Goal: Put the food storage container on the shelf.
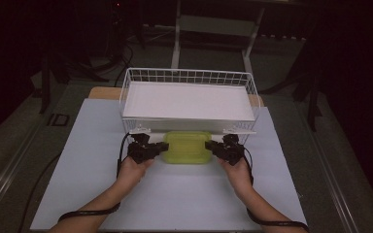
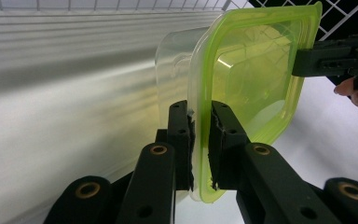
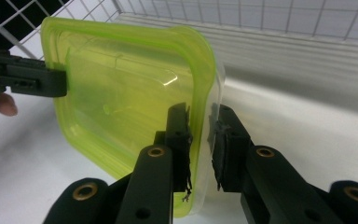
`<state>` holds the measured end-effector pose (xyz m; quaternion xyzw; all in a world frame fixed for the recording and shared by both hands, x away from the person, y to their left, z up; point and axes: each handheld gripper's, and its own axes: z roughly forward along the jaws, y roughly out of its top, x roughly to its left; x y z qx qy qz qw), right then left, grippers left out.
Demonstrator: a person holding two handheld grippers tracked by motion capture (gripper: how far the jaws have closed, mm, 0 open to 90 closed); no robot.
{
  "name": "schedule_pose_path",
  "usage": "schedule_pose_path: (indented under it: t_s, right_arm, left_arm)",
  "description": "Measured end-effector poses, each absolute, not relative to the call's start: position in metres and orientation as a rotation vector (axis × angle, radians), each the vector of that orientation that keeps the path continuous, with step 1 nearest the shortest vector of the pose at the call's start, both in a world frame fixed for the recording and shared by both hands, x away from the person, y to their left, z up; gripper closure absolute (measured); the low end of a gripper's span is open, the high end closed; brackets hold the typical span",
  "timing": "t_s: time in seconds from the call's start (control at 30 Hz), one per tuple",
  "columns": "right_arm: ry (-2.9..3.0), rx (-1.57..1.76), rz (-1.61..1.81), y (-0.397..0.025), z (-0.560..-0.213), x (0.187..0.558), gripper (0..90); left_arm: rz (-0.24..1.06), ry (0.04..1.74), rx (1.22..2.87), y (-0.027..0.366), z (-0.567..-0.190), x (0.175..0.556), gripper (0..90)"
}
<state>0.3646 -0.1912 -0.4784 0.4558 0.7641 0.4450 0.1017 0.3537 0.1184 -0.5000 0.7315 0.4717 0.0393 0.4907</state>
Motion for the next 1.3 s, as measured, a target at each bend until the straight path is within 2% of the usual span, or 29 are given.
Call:
schedule_pose_path:
  t_s: [0.37, 0.67, 1.1, 1.17, 1.3]
  right_arm:
    - [2.237, 1.358, 1.324, -0.191, -0.481, 0.373, 77.9]
    - [2.177, 1.373, 1.312, -0.189, -0.485, 0.378, 73.8]
    - [2.08, 1.381, 1.25, -0.177, -0.493, 0.383, 62.5]
    - [2.074, 1.342, 1.179, -0.175, -0.495, 0.384, 62.7]
    - [2.064, 1.334, 1.19, -0.174, -0.497, 0.384, 62.0]
  left_arm:
    - [0.111, 1.141, 1.758, 0.118, -0.501, 0.363, 80.1]
    - [0.121, 1.138, 1.683, 0.117, -0.509, 0.371, 76.8]
    - [0.209, 1.082, 1.688, 0.116, -0.519, 0.381, 64.6]
    - [0.215, 1.106, 1.693, 0.114, -0.521, 0.383, 58.8]
    - [0.218, 1.114, 1.689, 0.114, -0.522, 0.384, 57.8]
